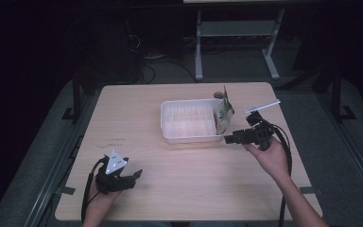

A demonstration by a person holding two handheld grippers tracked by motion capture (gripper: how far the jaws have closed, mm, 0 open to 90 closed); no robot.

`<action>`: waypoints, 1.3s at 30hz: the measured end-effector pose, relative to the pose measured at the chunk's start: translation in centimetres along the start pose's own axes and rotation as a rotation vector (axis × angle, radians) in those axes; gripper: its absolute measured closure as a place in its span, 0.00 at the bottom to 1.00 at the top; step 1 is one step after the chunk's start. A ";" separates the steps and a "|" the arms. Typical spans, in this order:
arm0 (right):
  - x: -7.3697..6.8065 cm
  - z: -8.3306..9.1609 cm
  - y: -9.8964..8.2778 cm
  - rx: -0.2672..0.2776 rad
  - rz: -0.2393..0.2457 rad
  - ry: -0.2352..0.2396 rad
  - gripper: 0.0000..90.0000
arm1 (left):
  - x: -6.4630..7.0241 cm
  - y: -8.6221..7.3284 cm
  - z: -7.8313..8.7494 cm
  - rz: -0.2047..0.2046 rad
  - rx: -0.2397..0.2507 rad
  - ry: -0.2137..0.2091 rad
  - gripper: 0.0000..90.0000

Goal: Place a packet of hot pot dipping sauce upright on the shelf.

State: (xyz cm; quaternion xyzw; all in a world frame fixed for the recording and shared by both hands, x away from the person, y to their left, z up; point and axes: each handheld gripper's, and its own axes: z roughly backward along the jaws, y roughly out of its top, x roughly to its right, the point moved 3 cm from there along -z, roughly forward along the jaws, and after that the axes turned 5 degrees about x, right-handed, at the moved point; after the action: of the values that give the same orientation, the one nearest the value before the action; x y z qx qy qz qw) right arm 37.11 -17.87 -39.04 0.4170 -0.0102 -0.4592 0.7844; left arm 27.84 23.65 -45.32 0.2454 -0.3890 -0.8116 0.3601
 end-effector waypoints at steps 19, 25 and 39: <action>0.2 -1.0 -3.6 -0.022 -0.011 0.043 0.47 | 0.0 0.0 0.0 0.011 0.008 0.001 0.33; 0.1 -1.3 -4.4 -0.023 -0.013 0.055 0.46 | 0.0 0.0 0.0 0.012 0.009 0.002 0.32; -0.2 -2.1 -6.7 -0.040 -0.010 0.067 0.44 | 0.0 0.1 0.0 0.012 0.011 0.004 0.31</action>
State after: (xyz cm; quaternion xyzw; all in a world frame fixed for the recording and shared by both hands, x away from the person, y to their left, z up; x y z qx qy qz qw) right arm 33.09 -17.93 -44.81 0.4162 0.0274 -0.4490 0.7902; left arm 27.87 23.66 -45.25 0.2467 -0.3943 -0.8068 0.3643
